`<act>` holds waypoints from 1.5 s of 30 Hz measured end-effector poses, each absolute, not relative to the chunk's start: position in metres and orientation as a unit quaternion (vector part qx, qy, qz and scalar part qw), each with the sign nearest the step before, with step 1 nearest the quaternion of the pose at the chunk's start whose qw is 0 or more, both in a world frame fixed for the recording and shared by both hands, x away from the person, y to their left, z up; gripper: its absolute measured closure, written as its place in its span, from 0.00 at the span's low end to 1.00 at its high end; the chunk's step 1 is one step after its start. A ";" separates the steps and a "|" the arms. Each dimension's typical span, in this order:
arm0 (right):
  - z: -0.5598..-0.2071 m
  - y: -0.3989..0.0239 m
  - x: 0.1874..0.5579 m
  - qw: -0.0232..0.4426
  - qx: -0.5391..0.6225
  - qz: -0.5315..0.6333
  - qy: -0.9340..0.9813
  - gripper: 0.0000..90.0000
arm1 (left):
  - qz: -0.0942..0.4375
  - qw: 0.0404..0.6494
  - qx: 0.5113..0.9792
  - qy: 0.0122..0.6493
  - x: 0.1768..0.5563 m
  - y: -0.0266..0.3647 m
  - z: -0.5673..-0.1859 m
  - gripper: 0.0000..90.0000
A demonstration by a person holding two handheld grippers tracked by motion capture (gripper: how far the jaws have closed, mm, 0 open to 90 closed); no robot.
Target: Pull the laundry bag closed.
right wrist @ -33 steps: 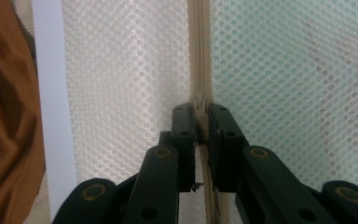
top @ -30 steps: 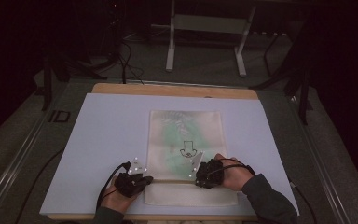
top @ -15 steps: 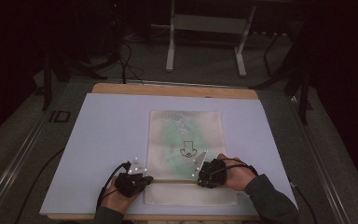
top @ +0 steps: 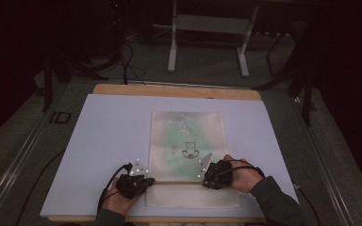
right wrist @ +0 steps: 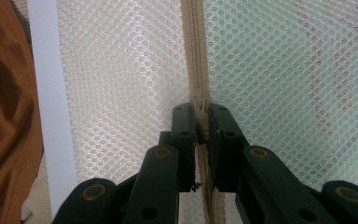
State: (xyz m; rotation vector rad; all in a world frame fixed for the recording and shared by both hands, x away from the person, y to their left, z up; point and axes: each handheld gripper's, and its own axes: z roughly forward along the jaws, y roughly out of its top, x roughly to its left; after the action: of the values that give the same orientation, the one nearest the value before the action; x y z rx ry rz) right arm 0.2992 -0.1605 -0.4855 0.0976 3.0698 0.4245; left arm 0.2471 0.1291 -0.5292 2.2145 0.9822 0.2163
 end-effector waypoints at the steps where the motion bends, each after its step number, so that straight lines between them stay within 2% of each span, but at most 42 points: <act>1: -0.486 -0.161 0.299 0.019 0.033 0.137 0.990 0.92 | 0.083 0.347 0.854 0.379 0.247 0.129 -0.529 0.99; 45: -0.483 -0.198 0.302 0.025 0.061 0.123 0.990 0.92 | 0.081 0.347 0.854 0.379 0.248 0.129 -0.529 0.99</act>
State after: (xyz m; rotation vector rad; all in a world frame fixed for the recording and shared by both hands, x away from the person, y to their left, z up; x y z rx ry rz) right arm 0.3020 -0.1982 -0.4834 0.1877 3.0629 0.3793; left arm 0.2476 0.1292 -0.5291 2.2158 0.9824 0.2110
